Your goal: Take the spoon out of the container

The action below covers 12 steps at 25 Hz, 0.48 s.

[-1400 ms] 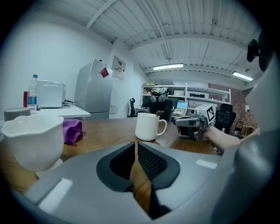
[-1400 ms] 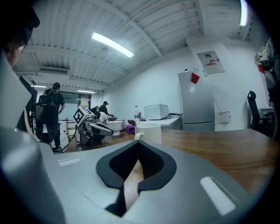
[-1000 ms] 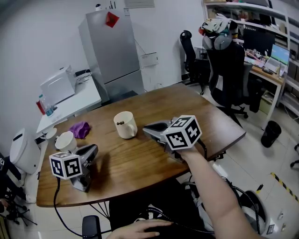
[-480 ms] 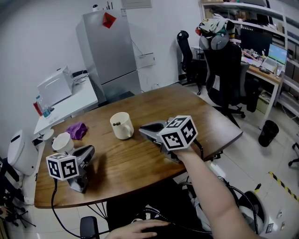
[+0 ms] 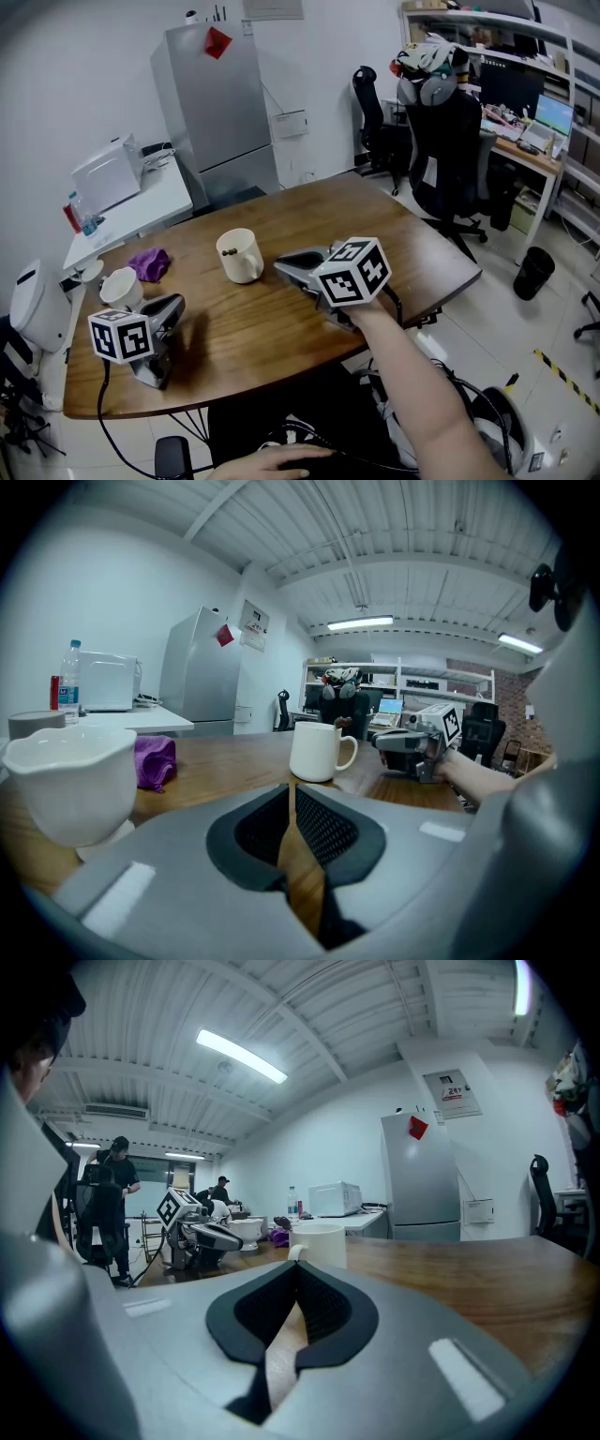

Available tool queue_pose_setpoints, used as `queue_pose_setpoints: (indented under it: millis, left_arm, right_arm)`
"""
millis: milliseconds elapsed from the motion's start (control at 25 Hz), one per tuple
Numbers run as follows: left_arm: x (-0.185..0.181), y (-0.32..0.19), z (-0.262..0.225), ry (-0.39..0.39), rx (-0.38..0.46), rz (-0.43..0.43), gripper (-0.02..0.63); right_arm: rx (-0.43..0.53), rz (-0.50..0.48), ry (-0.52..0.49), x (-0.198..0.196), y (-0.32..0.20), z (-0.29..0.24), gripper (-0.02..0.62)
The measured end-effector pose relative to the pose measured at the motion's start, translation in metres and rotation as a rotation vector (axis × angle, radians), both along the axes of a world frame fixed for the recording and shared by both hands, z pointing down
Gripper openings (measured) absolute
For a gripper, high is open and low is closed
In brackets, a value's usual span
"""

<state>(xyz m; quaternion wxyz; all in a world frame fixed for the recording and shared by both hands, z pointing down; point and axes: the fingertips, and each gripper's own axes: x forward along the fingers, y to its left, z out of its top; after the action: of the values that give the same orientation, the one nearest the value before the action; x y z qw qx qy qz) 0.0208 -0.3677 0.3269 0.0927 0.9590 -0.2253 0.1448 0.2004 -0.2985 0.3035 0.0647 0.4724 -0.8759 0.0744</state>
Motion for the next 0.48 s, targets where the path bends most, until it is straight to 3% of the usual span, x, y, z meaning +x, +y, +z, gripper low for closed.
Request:
queue_pose_setpoints:
  millis: [480]
  left_arm:
    - [0.001,0.001,-0.001,0.001,0.003,-0.003,0.021]
  right_arm:
    - [0.003,-0.025,0.001,-0.01,0.006,-0.001,0.003]
